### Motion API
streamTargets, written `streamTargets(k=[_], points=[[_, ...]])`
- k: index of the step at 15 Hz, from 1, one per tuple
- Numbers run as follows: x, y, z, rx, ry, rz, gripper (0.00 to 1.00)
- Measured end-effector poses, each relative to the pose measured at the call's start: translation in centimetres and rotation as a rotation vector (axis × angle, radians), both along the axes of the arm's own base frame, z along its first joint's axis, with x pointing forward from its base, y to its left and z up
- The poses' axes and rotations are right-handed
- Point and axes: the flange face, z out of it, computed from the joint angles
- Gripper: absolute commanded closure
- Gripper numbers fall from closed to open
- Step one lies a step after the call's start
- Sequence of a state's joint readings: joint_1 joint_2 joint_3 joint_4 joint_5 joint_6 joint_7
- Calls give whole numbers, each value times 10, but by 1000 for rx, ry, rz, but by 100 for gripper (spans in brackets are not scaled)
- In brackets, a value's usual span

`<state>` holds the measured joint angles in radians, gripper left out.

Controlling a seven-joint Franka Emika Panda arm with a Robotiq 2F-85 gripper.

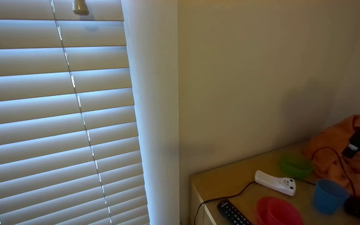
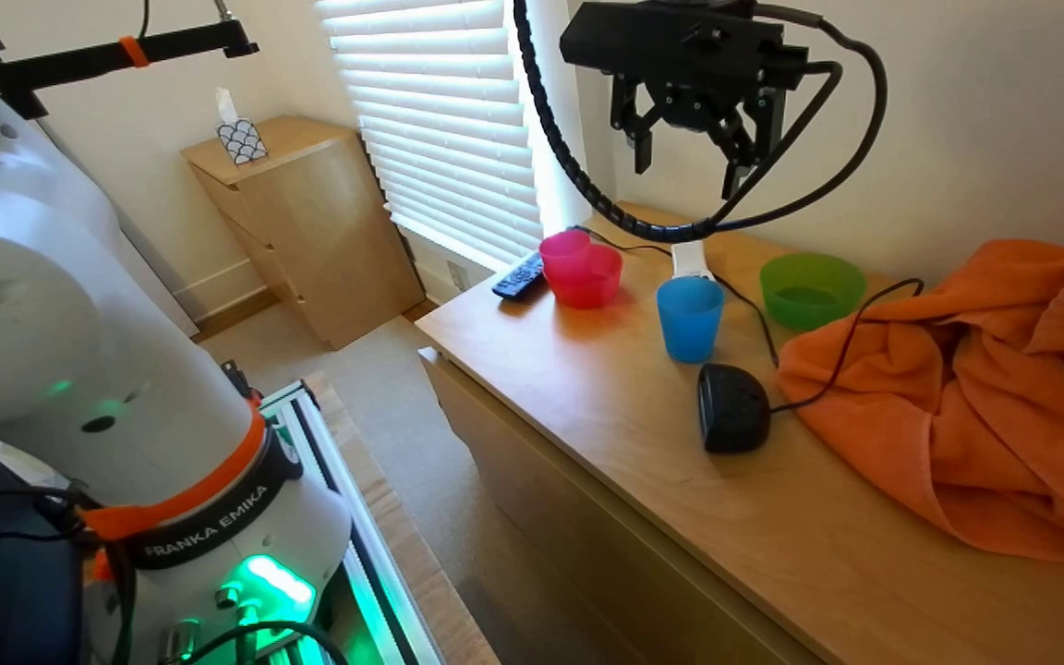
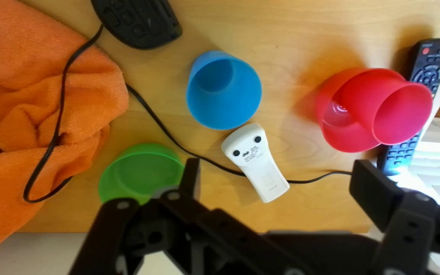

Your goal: Move the blue cup to the right

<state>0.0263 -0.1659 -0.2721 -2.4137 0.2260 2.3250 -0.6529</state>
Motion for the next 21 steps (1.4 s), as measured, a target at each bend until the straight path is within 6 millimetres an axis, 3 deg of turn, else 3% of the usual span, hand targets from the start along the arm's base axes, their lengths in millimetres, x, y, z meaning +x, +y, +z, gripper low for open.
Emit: streamTargets(k=[7,14,17,18,19,21], points=[[1,-4,-6,-11,14,-69,0],[-15,-15,-90,-24,161,-224,0],[-12,-18,-115,-48,157,-323,0],[-11,-20,-121,-55,152,-354,5],[-10,-21,-126,-59,149,-381,26],[-7,-21,-132,-61,144,-423,30]])
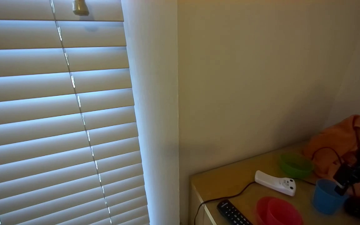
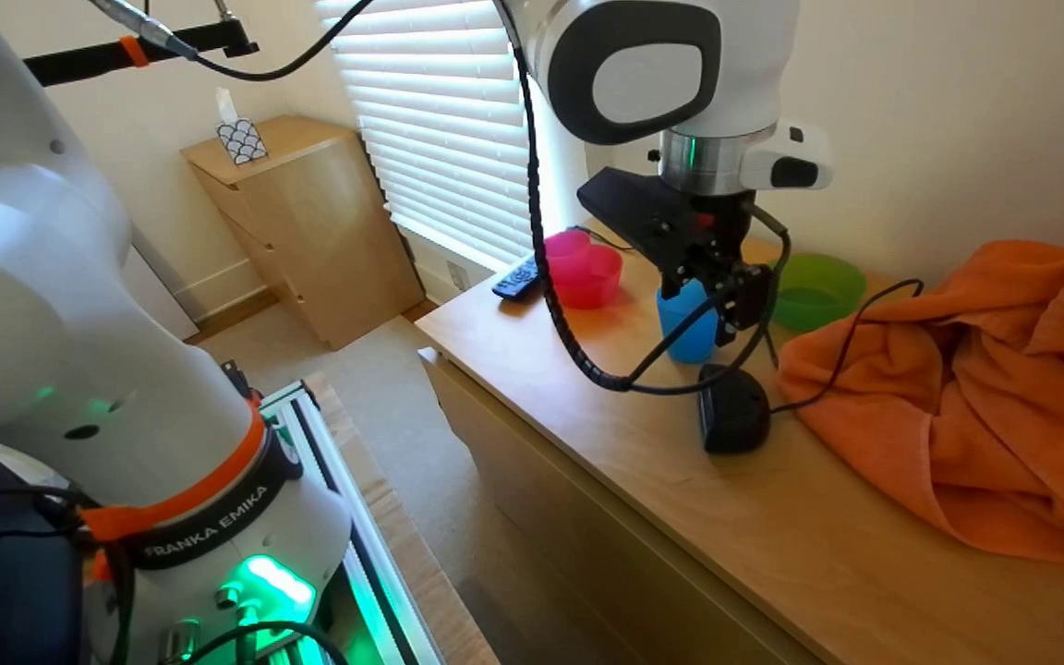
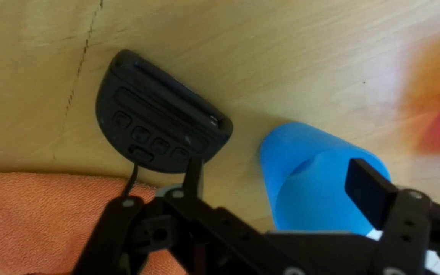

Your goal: Move the blue cup to the right

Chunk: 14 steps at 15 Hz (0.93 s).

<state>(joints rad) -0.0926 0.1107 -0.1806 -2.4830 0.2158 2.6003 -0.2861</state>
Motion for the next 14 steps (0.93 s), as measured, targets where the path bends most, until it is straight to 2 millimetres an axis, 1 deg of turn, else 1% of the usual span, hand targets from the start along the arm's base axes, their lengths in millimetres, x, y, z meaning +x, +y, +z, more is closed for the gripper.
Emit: streamTargets(k=[1,2,4,5,7,9,12,13,14], points=[[2,2,-2,0,-3,-12,36],[4,5,-4,2,-4,-21,47],[10,12,-5,0,-8,-37,63],[12,14,-6,0,-9,-46,69],[16,15,-7,0,-6,-63,85],[18,13,-9,-16,1,-69,99],[17,3,-12,-61,24,-48,100],[18,0,-9,-70,26,-39,99],[19,-2,-7,-68,36,-27,99]])
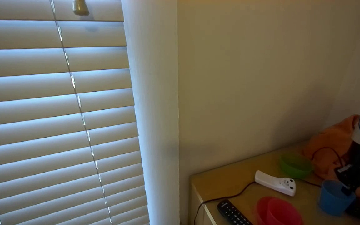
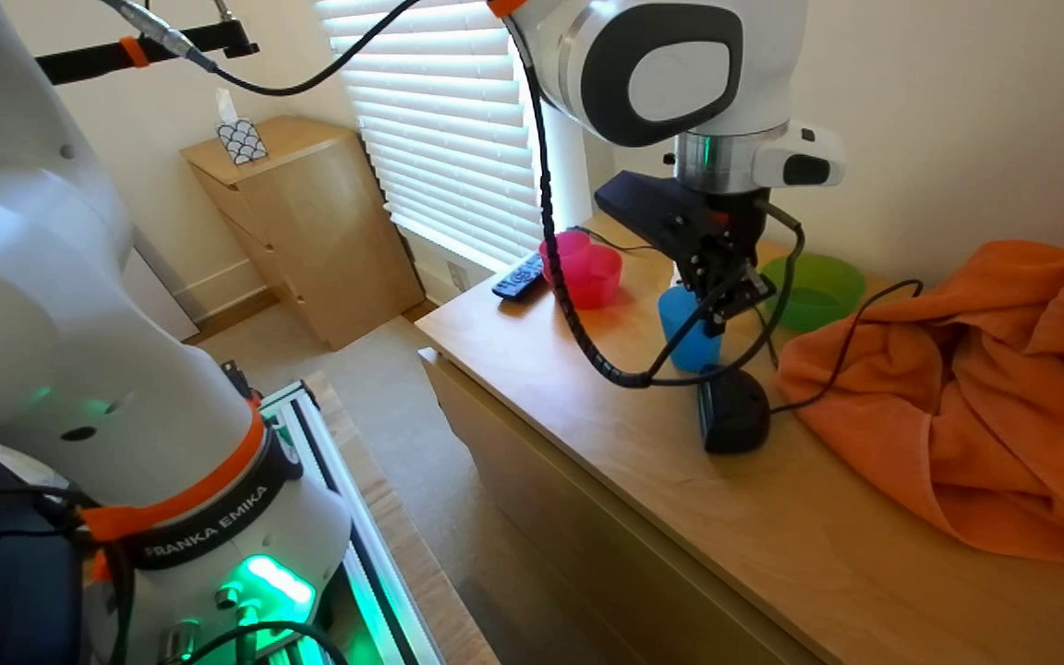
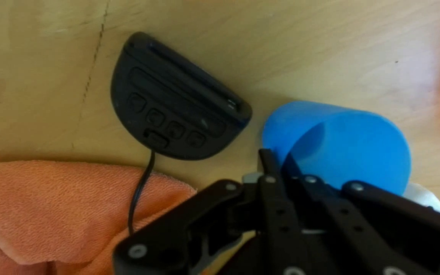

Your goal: Move the blue cup to the right

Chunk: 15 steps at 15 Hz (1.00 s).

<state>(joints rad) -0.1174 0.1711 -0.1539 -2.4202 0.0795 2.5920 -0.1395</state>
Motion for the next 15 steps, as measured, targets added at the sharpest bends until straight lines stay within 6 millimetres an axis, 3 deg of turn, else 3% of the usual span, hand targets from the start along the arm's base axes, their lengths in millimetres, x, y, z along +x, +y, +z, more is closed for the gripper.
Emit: streamTargets(k=[3,5,11,15], points=[[3,-5,7,51,0,18,99],[4,-19,21,96,-18,-31,99],[-38,-109,38,49,27,-315,96],[-45,-118,46,61,34,-353,99]])
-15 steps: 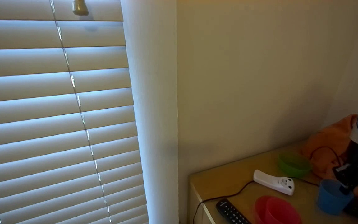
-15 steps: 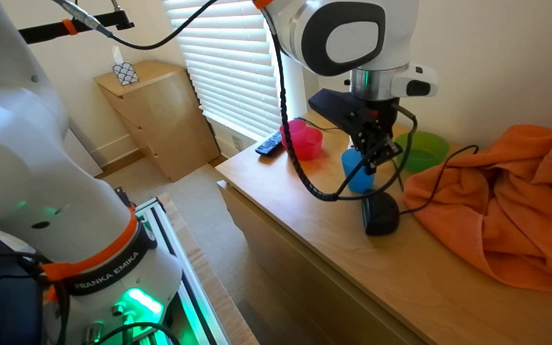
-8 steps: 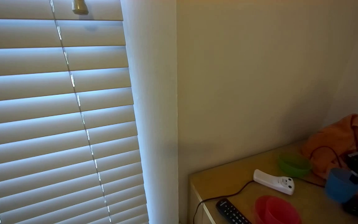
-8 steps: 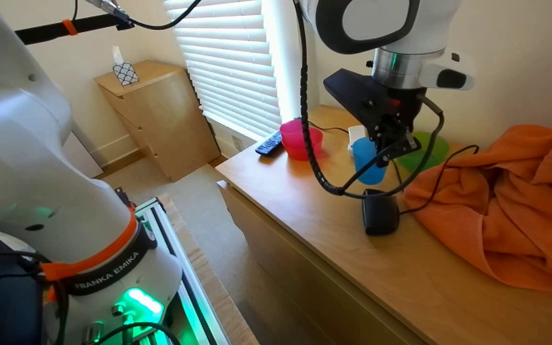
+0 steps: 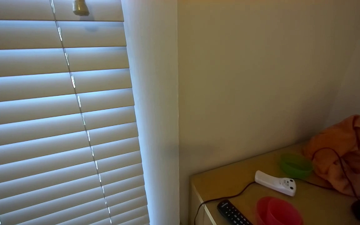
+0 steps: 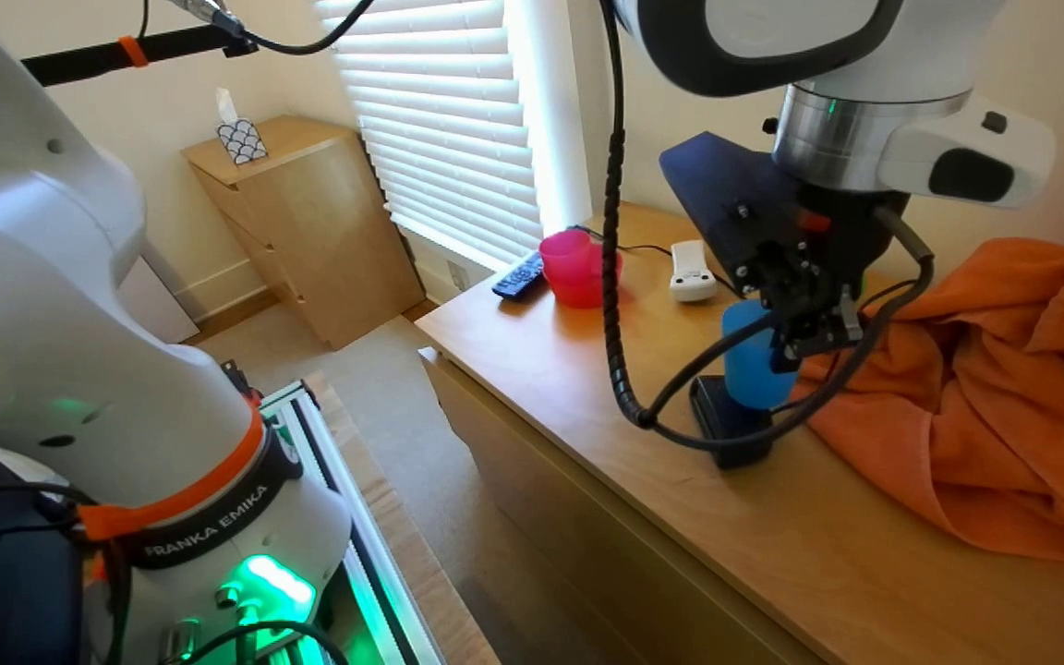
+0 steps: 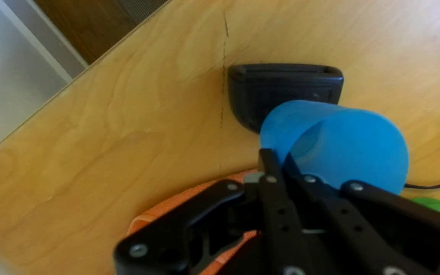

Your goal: Move the blue cup to the right

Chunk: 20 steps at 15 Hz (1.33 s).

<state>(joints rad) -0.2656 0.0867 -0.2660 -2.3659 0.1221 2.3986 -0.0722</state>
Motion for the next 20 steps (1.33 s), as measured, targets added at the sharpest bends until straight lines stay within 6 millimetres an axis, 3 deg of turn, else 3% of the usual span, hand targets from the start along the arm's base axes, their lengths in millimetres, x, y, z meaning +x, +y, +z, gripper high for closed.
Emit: streamTargets(k=[3,6,8,12,16,20], points=[[-1,-19,-3,-85,16,-121,99],[-12,-58,-13,-165,36,-262,96],[-20,-80,-19,-194,58,-348,99],[-18,-89,-20,-219,54,-428,99],[-29,-130,-17,-297,37,-633,99],[-33,-163,-28,-349,49,-837,99]])
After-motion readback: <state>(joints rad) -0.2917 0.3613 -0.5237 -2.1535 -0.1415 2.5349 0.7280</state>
